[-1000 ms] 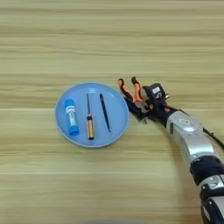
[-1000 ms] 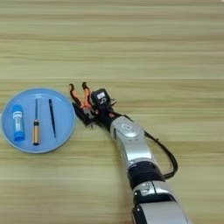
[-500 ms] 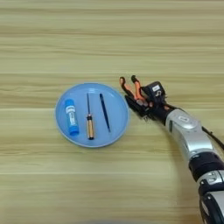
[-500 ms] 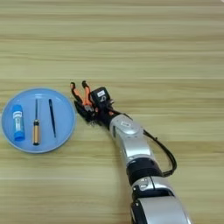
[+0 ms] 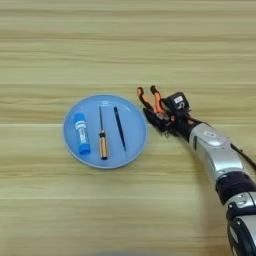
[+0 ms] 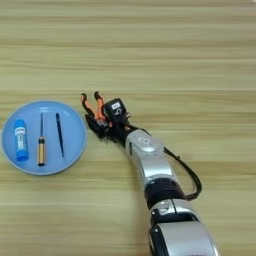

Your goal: Move the objects on the table

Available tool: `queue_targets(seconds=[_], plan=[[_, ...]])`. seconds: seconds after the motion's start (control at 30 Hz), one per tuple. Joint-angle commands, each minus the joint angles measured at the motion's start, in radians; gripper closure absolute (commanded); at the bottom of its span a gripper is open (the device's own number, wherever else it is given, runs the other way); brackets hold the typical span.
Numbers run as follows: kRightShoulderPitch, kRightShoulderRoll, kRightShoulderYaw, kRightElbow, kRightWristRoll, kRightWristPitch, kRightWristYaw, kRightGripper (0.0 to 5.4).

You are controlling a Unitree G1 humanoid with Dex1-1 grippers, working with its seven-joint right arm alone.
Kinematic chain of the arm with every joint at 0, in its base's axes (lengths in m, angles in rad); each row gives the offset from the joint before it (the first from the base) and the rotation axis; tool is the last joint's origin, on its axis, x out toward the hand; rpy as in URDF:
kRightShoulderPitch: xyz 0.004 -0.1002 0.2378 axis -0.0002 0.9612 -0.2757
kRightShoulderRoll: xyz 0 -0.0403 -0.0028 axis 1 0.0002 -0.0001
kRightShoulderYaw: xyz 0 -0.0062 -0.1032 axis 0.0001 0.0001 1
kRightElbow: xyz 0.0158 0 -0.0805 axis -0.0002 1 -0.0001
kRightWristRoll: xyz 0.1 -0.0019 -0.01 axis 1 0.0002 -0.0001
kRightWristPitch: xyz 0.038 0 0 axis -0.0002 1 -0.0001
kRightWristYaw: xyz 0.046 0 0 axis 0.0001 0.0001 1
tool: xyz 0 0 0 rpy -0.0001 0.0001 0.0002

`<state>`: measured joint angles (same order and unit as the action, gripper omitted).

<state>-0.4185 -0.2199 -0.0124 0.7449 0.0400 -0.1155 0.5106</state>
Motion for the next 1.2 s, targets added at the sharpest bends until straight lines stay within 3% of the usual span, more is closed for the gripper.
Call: queue_targets(seconds=[0.03, 0.77, 1.1, 1.2], plan=[[-0.054, -0.056, -0.035, -0.034, 0.007, 0.019, -0.027, 2.01], [-0.109, -0.173, -0.117, 0.094, 0.000, -0.027, -0.054, 2.02], [-0.115, -0.176, -0.118, 0.122, -0.003, -0.042, -0.051, 2.02], [-0.115, -0.169, -0.118, 0.114, 0.004, -0.043, -0.043, 1.35]])
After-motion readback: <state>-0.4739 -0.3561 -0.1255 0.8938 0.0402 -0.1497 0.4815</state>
